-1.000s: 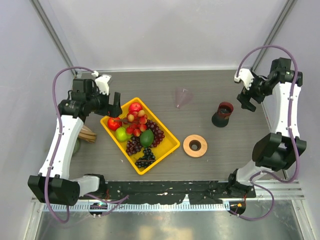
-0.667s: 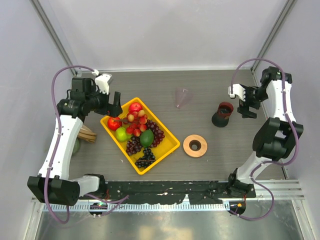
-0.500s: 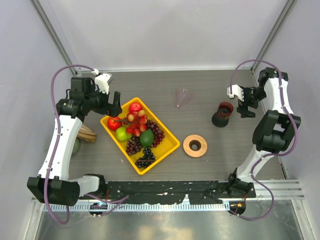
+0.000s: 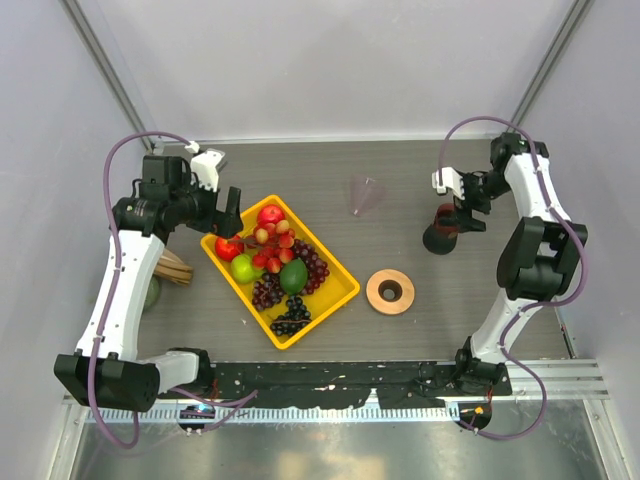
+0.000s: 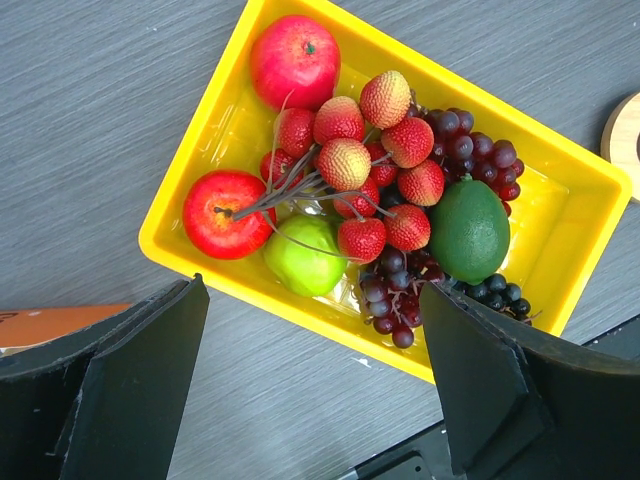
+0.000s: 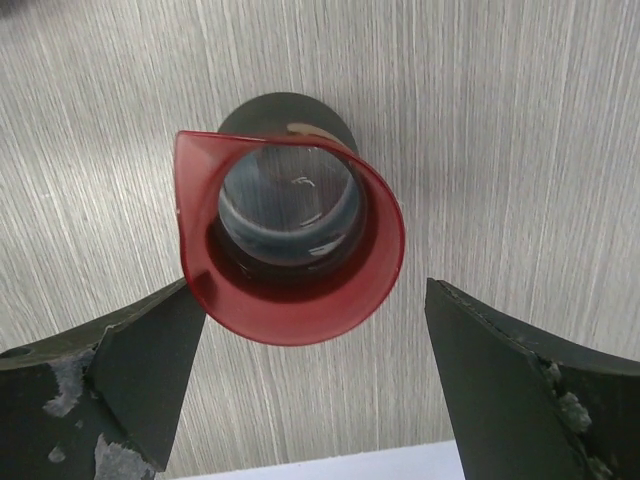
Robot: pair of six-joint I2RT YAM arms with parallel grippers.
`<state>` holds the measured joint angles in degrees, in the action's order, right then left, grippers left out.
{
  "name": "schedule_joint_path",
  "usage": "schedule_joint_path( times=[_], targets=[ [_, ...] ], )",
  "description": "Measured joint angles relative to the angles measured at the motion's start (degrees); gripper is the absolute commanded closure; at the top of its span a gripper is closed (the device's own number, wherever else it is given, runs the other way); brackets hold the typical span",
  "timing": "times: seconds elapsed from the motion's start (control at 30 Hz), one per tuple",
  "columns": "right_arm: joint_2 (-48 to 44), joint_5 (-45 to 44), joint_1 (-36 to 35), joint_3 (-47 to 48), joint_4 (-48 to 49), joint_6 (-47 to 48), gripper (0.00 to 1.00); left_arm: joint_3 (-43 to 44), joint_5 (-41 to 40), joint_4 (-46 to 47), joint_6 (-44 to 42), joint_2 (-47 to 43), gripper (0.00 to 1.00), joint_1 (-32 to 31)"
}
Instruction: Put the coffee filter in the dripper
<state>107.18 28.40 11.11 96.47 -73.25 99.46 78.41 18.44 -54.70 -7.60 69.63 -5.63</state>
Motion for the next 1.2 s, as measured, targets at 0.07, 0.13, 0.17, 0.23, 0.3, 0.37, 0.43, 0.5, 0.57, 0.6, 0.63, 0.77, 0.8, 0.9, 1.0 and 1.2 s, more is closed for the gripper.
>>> schedule_joint_path(
  times=[0.07, 0.13, 0.17, 0.23, 0.3, 0.37, 0.43, 0.5, 0.57, 0.6, 0.63, 0.77, 0.8, 0.9, 1.0, 1.2],
  targets=[
    [0.0, 0.79, -0.57, -0.55, 0.22, -1.05, 0.11, 0.0, 0.0, 0.0, -0.04, 0.0, 0.01, 0.0],
    [0.0, 1.53, -0.96, -1.01, 0.46, -2.01, 0.15, 0.0, 0.0, 0.0, -0.11, 0.0, 0.01, 0.0],
    [0.0, 1.9, -1.16, -1.33, 0.57, -2.64, 0.18, 0.0, 0.0, 0.02, -0.11, -0.02, 0.01, 0.0],
    [0.0, 2.67, -1.49, -1.77, 0.92, -3.76, 0.19, 0.0, 0.0, 0.04, -0.11, -0.11, 0.01, 0.02],
    [0.0, 3.37, -2.01, -2.27, 1.49, -5.03, 0.21, 0.0, 0.0, 0.07, -0.11, -0.26, 0.01, 0.0],
    [-0.02, 4.13, -2.38, -2.54, 1.9, -6.12, 0.24, 0.0, 0.0, 0.09, -0.11, -0.46, 0.01, 0.02],
    [-0.07, 5.01, -2.86, -2.89, 2.75, -7.5, 0.25, 0.0, 0.0, 0.11, -0.13, -0.57, 0.01, 0.0],
    [-0.39, 5.84, -3.45, -3.61, 3.85, -8.7, 0.26, 0.0, 0.0, 0.15, -0.11, -0.59, 0.01, 0.0],
    [-0.87, 6.56, -4.17, -4.52, 4.94, -10.19, 0.26, 0.0, 0.02, 0.24, -0.11, -0.59, 0.01, 0.0],
    [-1.18, 6.99, -4.68, -5.03, 5.62, -11.19, 0.26, 0.0, 0.02, 0.24, -0.13, -0.59, 0.01, 0.0],
    [-1.42, 7.23, -5.07, -5.4, 6.12, -11.91, 0.26, 0.0, 0.02, 0.24, -0.13, -0.59, 0.01, 0.0],
    [-2.97, 8.39, -7.37, -7.89, 9.51, -17.31, 0.25, -0.04, 0.24, 0.24, -0.17, -0.59, 0.01, 0.0],
    [-3.39, 8.66, -8.04, -8.55, 10.56, -18.84, 0.24, -0.13, 0.35, 0.28, -0.17, -0.59, 0.01, 0.0],
    [-3.96, 9.44, -9.88, -9.62, 13.07, -23.52, 0.24, -0.72, 1.05, 0.28, -0.37, -0.59, 0.01, -0.26],
    [-3.96, 9.88, -11.78, -9.99, 15.67, -27.96, 0.24, -1.79, 2.69, 0.28, -1.18, -0.63, 0.01, -1.18],
    [-4.11, 10.03, -16.48, -11.3, 22.05, -36.41, 0.23, -7.45, 8.02, 0.74, -5.09, -2.64, 0.01, -8.28]
  ],
)
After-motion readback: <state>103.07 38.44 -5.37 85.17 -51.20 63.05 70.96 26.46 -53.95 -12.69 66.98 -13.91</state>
